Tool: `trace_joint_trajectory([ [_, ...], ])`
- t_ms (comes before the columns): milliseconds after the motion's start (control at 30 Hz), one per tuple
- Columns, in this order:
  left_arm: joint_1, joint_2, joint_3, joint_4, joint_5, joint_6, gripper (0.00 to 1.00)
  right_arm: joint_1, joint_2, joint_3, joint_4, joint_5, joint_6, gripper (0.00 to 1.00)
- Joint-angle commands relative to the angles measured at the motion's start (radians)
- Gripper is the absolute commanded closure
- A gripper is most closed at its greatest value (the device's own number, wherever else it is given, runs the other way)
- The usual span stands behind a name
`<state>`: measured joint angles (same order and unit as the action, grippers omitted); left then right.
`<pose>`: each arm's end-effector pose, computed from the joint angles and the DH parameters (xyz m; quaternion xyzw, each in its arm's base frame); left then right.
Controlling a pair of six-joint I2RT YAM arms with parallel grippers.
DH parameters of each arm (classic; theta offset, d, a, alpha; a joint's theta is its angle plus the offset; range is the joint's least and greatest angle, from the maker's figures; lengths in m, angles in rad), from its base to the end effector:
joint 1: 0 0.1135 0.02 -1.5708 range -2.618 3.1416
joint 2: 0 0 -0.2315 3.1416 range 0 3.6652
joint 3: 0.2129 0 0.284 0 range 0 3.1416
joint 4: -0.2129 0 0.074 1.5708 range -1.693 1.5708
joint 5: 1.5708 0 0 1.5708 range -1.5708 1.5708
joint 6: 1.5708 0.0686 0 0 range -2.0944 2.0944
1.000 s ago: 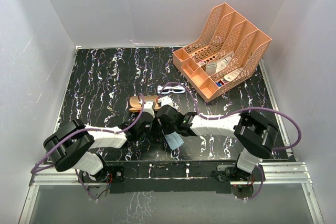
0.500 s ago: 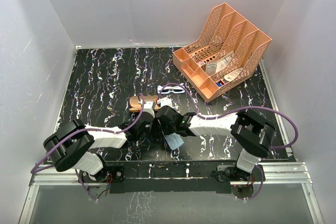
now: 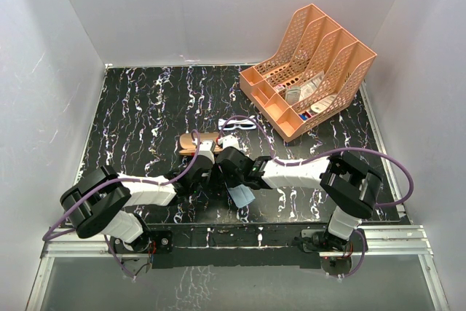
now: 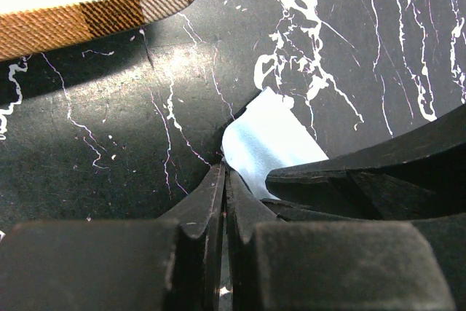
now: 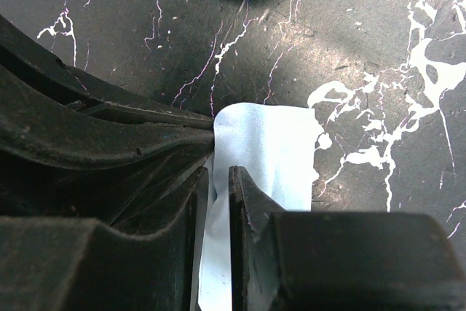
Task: Organize the sunglasses
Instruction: Adjust the glasses cleaning cloth at the center of the board.
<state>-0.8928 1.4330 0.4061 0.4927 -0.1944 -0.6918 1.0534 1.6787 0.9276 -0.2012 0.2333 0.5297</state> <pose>0.2015 -0.2291 0.0644 0.0389 0.8650 -0.2919 0.4063 0.1970 0.3141 0.0834 -0.2107 0.9230 0.1371 0.2913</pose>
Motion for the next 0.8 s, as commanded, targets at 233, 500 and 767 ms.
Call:
trace_joint_trajectory([
  [233,0.004,0.002,0.011,-0.026,0.004,0.003,1.00,-0.001,-0.013,0.040,0.046,0.034,0.000,0.87],
  [500,0.003,0.007,0.014,-0.022,0.007,0.003,1.00,-0.001,-0.006,0.062,0.035,0.048,-0.012,0.87],
  [767,0.003,0.001,0.014,-0.028,0.007,0.004,1.00,-0.004,0.004,0.064,0.034,0.055,-0.016,0.89],
])
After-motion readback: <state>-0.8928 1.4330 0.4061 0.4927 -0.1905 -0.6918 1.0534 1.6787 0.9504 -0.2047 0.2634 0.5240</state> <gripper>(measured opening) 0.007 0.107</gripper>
